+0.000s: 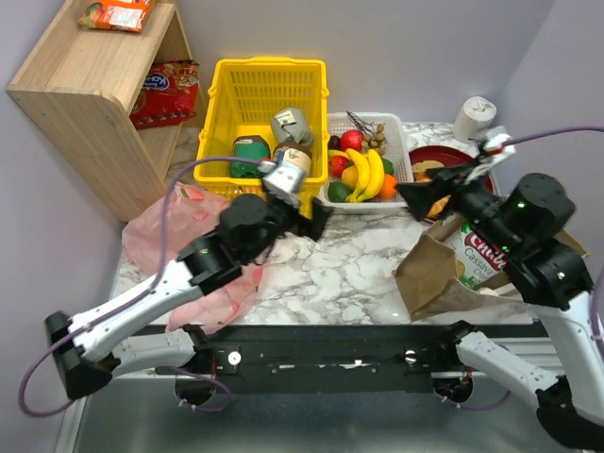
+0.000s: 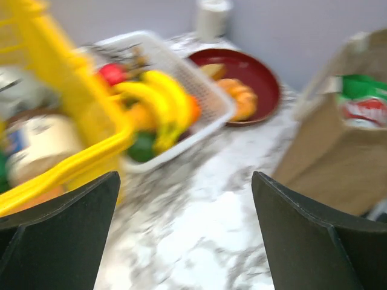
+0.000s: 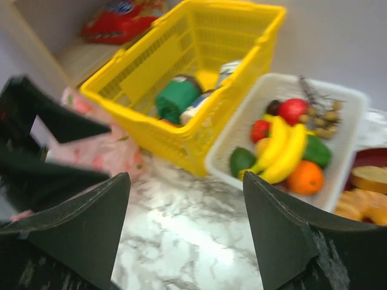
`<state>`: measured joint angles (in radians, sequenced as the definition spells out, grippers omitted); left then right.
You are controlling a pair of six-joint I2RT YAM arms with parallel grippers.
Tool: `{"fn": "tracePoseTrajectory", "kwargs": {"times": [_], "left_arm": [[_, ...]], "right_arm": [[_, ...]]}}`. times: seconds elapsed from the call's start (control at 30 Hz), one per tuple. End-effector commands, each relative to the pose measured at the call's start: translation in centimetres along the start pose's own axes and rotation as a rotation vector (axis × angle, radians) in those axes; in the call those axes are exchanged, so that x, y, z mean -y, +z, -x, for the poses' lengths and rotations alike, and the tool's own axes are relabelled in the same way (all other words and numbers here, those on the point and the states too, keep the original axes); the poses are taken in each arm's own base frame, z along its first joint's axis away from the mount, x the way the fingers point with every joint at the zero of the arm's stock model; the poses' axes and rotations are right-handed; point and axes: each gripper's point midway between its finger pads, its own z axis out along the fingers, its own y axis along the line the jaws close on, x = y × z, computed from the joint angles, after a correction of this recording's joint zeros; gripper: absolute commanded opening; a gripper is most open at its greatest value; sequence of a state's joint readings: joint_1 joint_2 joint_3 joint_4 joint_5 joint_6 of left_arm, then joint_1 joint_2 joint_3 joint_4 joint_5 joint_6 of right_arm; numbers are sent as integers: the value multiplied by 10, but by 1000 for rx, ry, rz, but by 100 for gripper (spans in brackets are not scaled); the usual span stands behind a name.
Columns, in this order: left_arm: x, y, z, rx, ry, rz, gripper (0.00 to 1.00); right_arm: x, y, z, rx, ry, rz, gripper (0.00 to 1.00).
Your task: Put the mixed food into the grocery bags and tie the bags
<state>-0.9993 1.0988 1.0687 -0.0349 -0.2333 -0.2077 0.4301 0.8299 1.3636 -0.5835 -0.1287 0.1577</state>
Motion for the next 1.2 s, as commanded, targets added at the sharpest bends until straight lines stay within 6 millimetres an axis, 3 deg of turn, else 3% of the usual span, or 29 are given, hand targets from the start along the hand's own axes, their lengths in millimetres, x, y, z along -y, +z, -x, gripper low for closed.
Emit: {"fn": "tracePoseTrajectory", "kwargs": {"times": [0.0, 0.03, 0.07, 0.1, 0.13, 0.17, 0.2, 0.23, 0.27, 0.33, 0.4, 0.43, 0.53, 0.6, 0.87, 0.9, 1.03, 1.1, 1.17], "left_arm": [[-110, -81, -14, -67, -77, 365, 99], [-136, -98, -8, -55, -83, 453, 99], [-144, -112, -12, -86, -69, 486, 99], [-150, -125, 1, -58, -60, 512, 99], [-166, -136, 3, -72, -21, 572, 99], [-174, -142, -2, -100, -4, 604, 99], [-185, -144, -8, -133, 10, 642, 99], [-190, -143, -13, -159, 12, 647, 99], [-208, -149, -17, -176, -7, 700, 99], [-218, -143, -26, -198, -55, 691, 99], [-236, -146, -22, -157, -96, 750, 99], [-243, -148, -20, -141, -106, 775, 99], [-269, -159, -21, -98, -119, 882, 99], [-278, -161, -27, -86, -101, 908, 99], [-278, -159, -47, -93, -100, 891, 99], [-277, -159, -48, -95, -102, 890, 99], [-274, -156, -54, -98, -118, 867, 99], [-272, -155, -54, -93, -123, 856, 99], [-271, -155, -54, -89, -125, 850, 99]], "right_arm": [[-61, 40, -29, -41, -5, 193, 84], [-90, 45, -44, -87, -29, 256, 84], [-94, 67, -65, -143, -62, 209, 84], [-109, 77, -76, -166, -77, 225, 84], [-133, 80, -90, -192, -101, 273, 84], [-142, 87, -99, -202, -120, 274, 84], [-159, 105, -125, -249, -141, 292, 84], [-178, 106, -138, -271, -156, 330, 84], [-189, 111, -154, -301, -163, 352, 84], [-214, 125, -197, -374, -183, 401, 85], [-234, 131, -216, -414, -170, 451, 88], [-243, 139, -247, -480, -189, 464, 88], [-262, 150, -279, -548, -203, 501, 90], [-267, 157, -292, -570, -194, 506, 91], [-289, 182, -338, -654, -152, 514, 94], [-288, 184, -353, -683, -150, 505, 94], [-286, 190, -373, -716, -139, 472, 91], [-278, 194, -381, -718, -159, 430, 85], [-271, 195, -392, -729, -186, 405, 67]]}}
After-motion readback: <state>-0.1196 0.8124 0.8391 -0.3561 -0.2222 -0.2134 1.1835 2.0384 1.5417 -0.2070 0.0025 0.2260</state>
